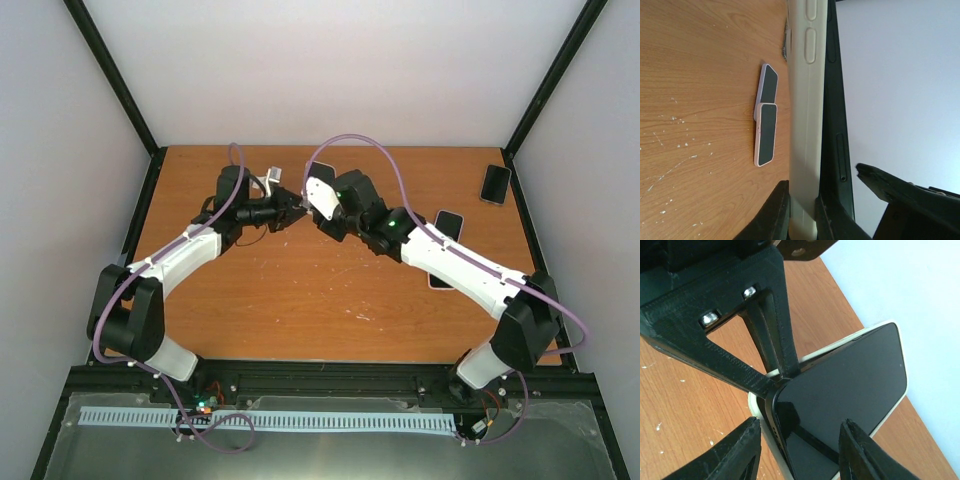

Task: Take the phone out of the phone case
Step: Remove the phone case from the phone.

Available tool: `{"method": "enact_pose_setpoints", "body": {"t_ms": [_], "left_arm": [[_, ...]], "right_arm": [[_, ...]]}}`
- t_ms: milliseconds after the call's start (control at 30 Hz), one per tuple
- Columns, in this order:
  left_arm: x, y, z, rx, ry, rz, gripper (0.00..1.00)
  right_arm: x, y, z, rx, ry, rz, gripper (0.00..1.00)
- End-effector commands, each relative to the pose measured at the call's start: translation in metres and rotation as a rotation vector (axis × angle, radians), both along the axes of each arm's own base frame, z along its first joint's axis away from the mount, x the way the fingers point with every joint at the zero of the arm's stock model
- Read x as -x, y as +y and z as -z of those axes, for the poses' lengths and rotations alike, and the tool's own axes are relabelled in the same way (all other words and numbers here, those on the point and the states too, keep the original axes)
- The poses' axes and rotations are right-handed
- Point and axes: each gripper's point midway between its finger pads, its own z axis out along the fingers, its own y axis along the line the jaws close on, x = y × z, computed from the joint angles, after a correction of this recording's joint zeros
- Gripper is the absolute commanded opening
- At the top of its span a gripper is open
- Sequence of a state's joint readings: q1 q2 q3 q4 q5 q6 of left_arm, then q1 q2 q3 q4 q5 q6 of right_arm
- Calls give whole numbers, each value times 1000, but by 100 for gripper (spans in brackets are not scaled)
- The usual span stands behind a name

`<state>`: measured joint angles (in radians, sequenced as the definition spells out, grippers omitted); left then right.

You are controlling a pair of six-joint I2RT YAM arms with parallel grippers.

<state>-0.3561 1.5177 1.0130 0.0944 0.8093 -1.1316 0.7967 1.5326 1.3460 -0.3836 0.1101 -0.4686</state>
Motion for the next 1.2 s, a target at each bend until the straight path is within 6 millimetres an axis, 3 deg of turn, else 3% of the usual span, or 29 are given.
{"method": "enact_pose_setpoints", "body": {"t_ms": [0, 233, 633, 1167], "left_arm": [[-5, -8, -44, 44, -129, 24, 1], [-2, -14, -46, 43, -139, 41, 1], [-8, -10, -31, 7, -119, 8, 0], [2, -13, -47, 47, -148, 47, 1]], "right_arm": [[-7, 7, -6, 29, -62, 8, 44], [-15, 3, -4, 67, -119, 38, 44], [8, 3, -37, -29, -54, -10, 48], [-6, 3, 3, 87, -67, 5, 47]]}}
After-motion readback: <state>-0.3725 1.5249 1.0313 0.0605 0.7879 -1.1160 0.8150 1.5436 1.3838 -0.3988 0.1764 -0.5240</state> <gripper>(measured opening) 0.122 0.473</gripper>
